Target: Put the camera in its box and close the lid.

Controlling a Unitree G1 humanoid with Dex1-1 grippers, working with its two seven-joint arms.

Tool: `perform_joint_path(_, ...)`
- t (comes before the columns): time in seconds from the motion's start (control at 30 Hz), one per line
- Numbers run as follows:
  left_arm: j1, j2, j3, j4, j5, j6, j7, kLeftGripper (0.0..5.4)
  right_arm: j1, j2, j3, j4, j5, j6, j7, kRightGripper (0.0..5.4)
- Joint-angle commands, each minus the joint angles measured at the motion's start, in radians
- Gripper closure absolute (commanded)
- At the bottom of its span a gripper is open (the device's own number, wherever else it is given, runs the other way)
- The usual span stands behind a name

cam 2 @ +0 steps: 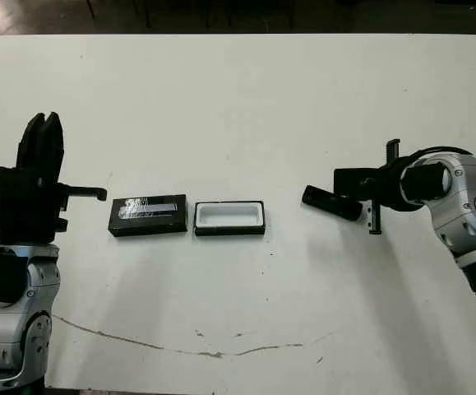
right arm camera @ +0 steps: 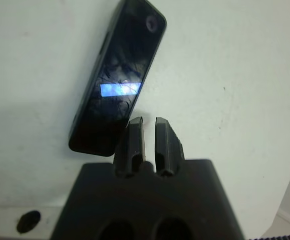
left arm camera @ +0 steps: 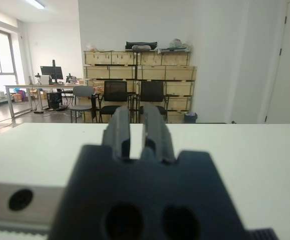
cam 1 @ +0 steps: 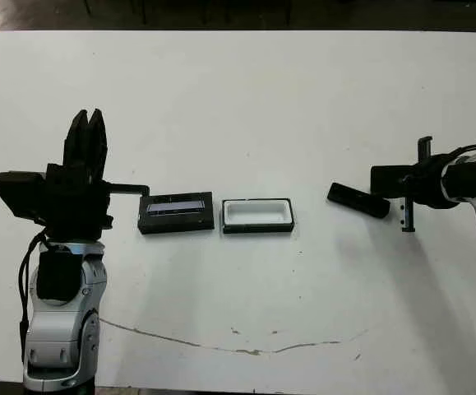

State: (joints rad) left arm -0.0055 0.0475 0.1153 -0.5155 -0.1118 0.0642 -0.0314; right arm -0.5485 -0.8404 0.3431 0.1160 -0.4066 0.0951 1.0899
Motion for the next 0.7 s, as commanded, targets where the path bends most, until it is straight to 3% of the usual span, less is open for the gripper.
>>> perform_joint_path(0.03, 0.01, 0.016, 0.001, 0.019, 0.018, 0.0, -0.001, 5.4, 0.047, -0.007, 0.013, -0.016, 0.016, 0.019, 0.039, 5.39)
perform_joint_path(0.7, 0.019, 0.005, -0.006, 0.031, 0.0, -0.013, -0.007, 5.4, 0.1, -0.038, 0.016, -0.145, 0.036, 0.059, 0.094, 5.39)
